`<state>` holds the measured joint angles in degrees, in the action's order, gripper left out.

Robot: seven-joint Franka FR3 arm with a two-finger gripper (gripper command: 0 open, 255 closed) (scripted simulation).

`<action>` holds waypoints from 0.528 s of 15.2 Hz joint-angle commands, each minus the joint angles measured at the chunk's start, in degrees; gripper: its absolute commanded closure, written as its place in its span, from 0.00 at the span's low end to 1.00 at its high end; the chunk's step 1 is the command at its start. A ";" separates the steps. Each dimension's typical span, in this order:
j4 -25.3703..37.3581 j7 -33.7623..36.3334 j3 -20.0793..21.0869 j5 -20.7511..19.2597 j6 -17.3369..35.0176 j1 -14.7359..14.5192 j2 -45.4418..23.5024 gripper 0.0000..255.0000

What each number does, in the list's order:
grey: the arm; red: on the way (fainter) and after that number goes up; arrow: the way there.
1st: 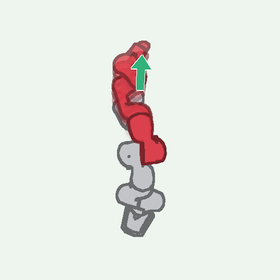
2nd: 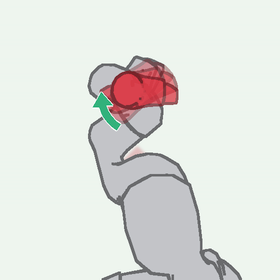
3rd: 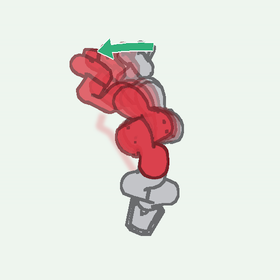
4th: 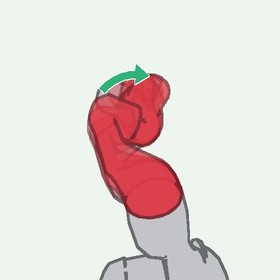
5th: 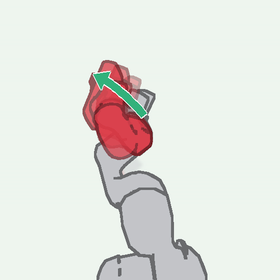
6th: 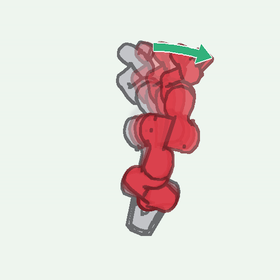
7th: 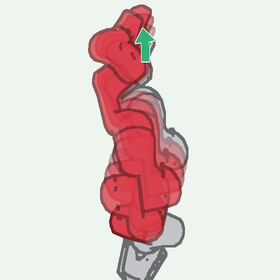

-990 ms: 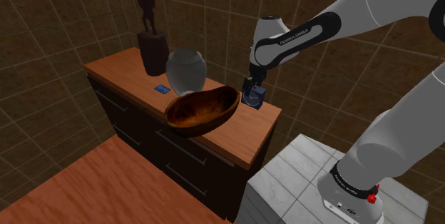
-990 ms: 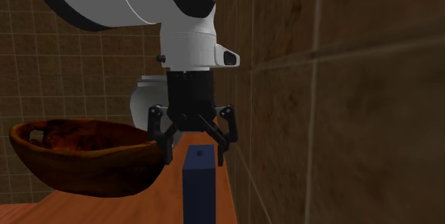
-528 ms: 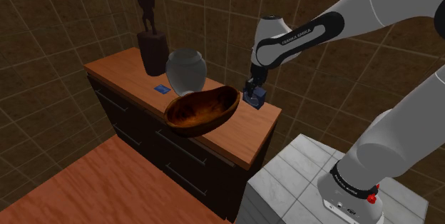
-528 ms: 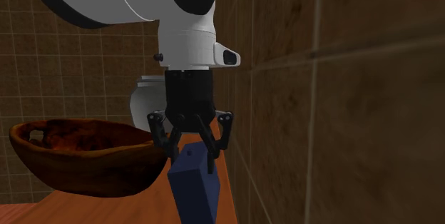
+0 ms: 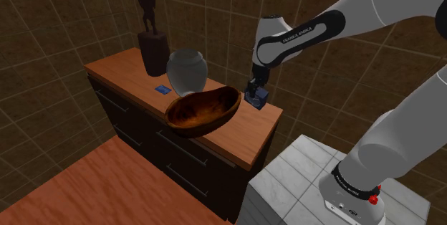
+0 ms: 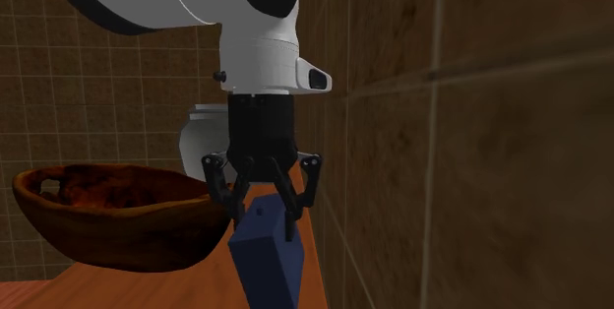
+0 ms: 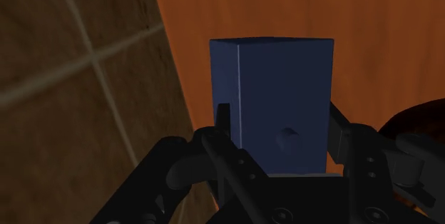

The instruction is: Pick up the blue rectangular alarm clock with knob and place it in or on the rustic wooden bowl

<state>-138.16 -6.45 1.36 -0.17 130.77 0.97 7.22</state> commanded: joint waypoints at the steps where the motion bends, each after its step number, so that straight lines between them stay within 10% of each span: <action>1: 1.10 0.08 -0.85 -0.02 -1.55 0.85 1.33 1.00; 8: 4.04 -0.03 -0.53 0.10 -7.23 1.18 4.07 1.00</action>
<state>-135.27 -6.53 1.65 0.09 120.72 1.41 10.11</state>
